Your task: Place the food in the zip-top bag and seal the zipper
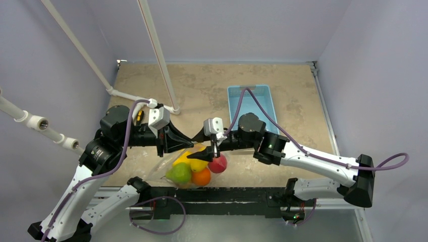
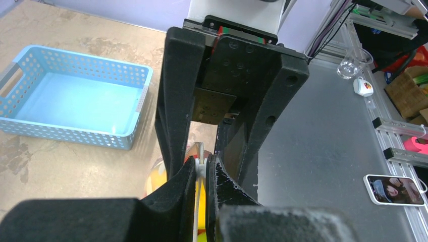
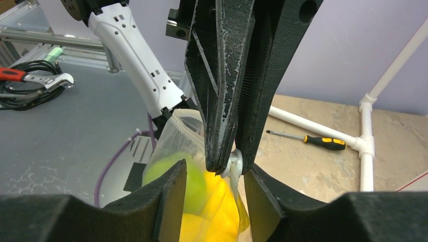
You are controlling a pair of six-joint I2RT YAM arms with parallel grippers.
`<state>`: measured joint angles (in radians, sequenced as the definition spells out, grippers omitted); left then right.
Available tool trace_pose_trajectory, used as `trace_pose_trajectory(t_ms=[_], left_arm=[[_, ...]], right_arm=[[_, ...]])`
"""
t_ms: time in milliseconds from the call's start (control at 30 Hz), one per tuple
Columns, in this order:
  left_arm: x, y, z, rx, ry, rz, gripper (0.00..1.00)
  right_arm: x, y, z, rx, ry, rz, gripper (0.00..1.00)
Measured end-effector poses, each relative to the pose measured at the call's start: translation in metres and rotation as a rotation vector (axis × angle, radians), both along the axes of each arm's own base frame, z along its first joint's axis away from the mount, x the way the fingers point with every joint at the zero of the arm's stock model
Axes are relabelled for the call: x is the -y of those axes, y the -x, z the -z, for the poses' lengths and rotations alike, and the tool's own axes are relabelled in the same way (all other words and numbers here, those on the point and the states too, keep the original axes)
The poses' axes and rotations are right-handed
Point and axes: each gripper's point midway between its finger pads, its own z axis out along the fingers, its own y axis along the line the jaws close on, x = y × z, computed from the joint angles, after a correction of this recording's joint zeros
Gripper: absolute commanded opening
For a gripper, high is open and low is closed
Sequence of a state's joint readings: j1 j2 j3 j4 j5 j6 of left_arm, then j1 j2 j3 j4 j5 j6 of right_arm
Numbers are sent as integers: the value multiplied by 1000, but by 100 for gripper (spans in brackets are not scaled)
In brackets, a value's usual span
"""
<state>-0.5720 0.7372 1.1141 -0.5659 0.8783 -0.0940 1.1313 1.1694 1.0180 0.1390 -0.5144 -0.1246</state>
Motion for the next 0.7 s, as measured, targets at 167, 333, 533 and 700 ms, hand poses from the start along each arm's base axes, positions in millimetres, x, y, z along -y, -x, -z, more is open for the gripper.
trace_pose_trajectory(t_ms=[167,333,533,700], left_arm=[[0,1,-1,2,2,1,0],[-1,3,-2,8,8,4,0],[-2,5,-4,5,12,8,0],[-2,5,-4,7,14,7,0]], right_arm=[[-2,1,0,-12,-12,-4,31],[-5,-1,-1,-18,-24,-5,13],[-6,-2,-1,-27,-28,-2,0],[-6,-4,-2,-27,-43,8,0]])
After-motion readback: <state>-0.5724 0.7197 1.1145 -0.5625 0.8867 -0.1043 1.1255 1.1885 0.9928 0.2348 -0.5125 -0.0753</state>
